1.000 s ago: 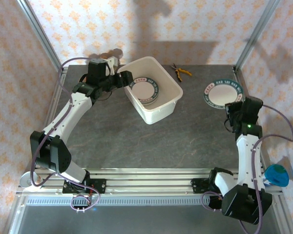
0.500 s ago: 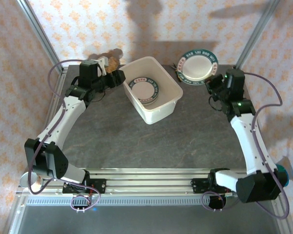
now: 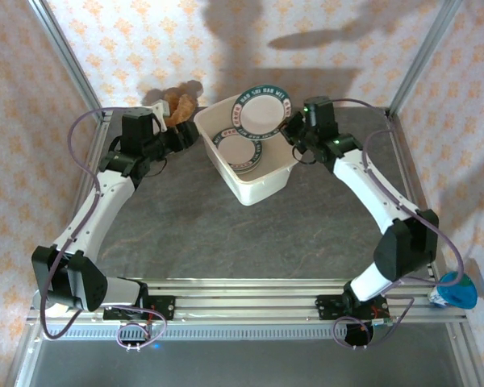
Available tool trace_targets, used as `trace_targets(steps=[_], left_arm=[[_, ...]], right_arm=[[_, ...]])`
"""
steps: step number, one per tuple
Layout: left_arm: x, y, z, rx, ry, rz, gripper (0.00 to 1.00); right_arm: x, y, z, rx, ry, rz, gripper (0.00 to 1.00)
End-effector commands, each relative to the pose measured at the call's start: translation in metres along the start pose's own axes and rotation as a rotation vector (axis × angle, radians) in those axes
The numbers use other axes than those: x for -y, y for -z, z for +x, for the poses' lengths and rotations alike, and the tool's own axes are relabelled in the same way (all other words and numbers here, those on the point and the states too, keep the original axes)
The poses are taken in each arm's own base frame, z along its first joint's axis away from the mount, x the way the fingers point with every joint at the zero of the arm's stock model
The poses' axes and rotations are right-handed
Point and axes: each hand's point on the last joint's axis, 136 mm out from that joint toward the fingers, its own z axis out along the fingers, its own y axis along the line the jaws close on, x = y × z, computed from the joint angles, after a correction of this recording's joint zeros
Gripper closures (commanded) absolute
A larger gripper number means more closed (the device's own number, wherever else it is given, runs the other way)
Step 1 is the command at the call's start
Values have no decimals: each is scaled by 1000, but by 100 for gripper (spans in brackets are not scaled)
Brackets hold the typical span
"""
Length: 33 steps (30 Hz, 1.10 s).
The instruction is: Place the plates into the plastic bin on the countertop
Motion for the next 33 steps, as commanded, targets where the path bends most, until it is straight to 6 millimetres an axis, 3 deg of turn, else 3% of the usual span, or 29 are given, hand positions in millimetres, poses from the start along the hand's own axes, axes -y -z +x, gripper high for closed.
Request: trace_targets(steps=[1, 10, 18, 33], left_arm=[[-4, 10, -7, 40, 14, -22, 32], [-8, 7, -5, 40, 14, -31, 32], [-14, 6, -4, 35, 12, -43, 32], [-22, 5, 0, 11, 11, -76, 32]], right_arm=[[-31, -3, -13, 52, 3, -87, 100], [-14, -44, 22, -23, 3, -2, 100], [19, -62, 30, -2, -19, 122, 100], [53, -104, 50, -28, -44, 263, 100]])
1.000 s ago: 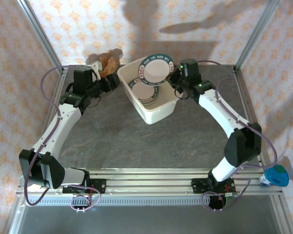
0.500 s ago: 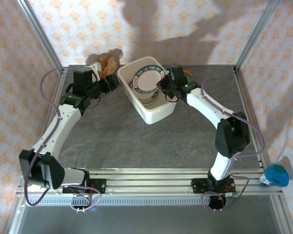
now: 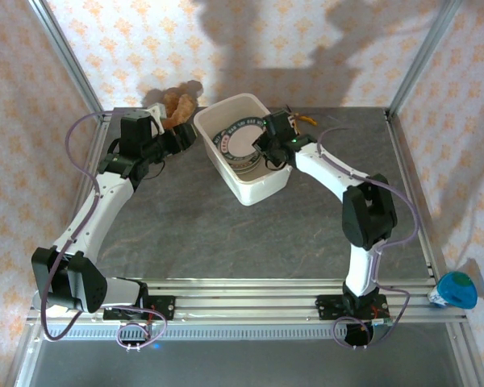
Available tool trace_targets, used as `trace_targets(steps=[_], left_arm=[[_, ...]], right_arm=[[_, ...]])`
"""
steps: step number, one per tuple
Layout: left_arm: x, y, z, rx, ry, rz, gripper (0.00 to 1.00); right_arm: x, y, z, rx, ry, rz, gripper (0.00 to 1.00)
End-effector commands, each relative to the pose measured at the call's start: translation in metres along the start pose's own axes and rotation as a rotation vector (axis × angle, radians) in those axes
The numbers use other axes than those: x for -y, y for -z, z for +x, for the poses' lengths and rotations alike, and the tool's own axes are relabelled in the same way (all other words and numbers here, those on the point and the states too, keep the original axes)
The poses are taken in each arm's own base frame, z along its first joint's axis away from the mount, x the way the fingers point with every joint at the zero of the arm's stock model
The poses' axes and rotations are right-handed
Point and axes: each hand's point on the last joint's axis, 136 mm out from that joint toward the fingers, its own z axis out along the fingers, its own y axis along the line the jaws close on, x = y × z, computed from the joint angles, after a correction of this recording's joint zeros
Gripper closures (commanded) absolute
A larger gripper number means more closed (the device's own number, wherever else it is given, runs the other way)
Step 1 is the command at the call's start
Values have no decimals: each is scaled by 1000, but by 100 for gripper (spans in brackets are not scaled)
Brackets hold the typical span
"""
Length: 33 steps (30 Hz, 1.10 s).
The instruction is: Place the plates into the plastic bin on the countertop
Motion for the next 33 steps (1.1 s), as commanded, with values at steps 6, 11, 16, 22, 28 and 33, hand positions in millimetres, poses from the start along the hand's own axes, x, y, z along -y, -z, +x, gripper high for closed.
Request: trace_targets(steps=[6, 11, 16, 22, 28, 33], left_arm=[[-9, 6, -4, 7, -18, -47, 32], [-10, 8, -3, 8, -15, -52, 32], [-10, 12, -3, 16, -12, -54, 32], [-11, 16, -1, 25, -7, -58, 32], [-11, 22, 0, 36, -7, -60, 32], [-12, 25, 2, 33, -11, -63, 32]], right_arm=[[-1, -16, -4, 25, -107, 5, 100], [2, -32, 10, -32, -154, 1, 100], [2, -32, 15, -30, -145, 22, 100], [-6, -21, 19, -2, -89, 40, 100], [-4, -21, 29, 7, -118, 41, 100], [-5, -16, 28, 30, -133, 42, 100]])
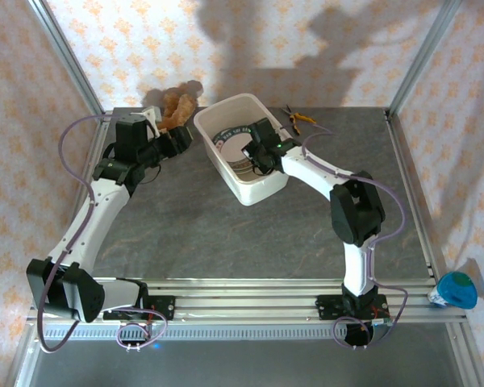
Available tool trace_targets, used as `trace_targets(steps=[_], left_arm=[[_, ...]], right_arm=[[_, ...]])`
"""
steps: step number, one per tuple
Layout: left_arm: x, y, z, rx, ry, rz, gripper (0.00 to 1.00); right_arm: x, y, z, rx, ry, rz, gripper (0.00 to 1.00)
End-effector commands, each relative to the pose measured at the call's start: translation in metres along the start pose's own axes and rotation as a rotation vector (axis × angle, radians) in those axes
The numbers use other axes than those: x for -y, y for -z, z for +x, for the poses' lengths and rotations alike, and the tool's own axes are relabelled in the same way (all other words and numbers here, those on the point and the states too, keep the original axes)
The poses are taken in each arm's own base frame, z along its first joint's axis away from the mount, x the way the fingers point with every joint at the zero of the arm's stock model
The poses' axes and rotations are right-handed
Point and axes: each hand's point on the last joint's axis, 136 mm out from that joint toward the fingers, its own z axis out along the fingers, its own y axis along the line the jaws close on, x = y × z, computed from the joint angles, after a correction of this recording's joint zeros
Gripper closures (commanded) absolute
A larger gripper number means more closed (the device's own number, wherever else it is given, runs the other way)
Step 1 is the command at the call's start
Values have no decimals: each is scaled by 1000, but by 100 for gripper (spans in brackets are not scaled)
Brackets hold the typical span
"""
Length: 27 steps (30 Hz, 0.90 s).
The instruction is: Place the plates into the plastic bin on the countertop
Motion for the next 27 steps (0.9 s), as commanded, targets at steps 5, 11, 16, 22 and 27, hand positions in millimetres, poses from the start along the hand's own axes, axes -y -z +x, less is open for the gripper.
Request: trace_targets(steps=[5, 11, 16, 22, 27], left_arm=[[-7, 10, 1, 16, -11, -31, 32], [-7, 10, 3, 8, -12, -28, 32], [-6, 9, 3, 9, -9, -23, 32], [-7, 10, 5, 9, -8, -24, 32], [-8, 11, 6, 9, -1, -26, 32]], right_arm=[[8, -3, -4, 48, -76, 17, 100], [22, -18, 7, 17, -178, 21, 100], [26, -26, 11, 5, -190, 29, 99], [32, -30, 14, -8, -189, 51, 89], [33, -32, 17, -28, -173, 78, 74]])
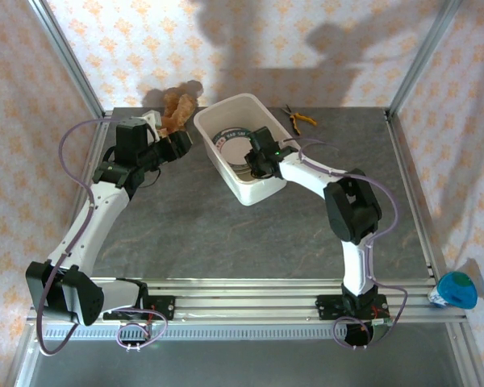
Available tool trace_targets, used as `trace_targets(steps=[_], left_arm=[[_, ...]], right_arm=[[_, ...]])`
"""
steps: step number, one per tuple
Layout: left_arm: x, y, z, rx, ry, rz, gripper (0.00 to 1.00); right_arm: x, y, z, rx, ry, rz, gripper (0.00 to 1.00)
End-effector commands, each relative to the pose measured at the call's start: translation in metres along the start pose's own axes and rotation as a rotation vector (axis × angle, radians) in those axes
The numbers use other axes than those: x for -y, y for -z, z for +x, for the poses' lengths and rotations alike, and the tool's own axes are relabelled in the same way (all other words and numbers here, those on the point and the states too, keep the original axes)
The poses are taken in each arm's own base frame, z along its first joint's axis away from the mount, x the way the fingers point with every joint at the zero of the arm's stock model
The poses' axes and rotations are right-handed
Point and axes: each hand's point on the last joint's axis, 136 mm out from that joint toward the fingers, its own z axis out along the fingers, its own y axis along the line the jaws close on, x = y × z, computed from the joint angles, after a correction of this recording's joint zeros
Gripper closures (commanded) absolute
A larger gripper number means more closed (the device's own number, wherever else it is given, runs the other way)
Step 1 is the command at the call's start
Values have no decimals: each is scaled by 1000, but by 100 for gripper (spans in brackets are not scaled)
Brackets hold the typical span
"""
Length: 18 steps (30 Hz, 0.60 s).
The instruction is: Place the plates into the plastic bin on the countertop
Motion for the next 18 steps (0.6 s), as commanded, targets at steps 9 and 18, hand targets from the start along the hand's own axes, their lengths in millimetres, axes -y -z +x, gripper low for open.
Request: trace_targets(steps=[9, 18], left_arm=[[-2, 12, -5, 33, 0, -15, 32], [-1, 12, -8, 47, 6, -14, 32]], right_arm=[[-7, -2, 2, -6, 72, 37, 54], [-14, 39, -23, 122, 209, 52, 21]])
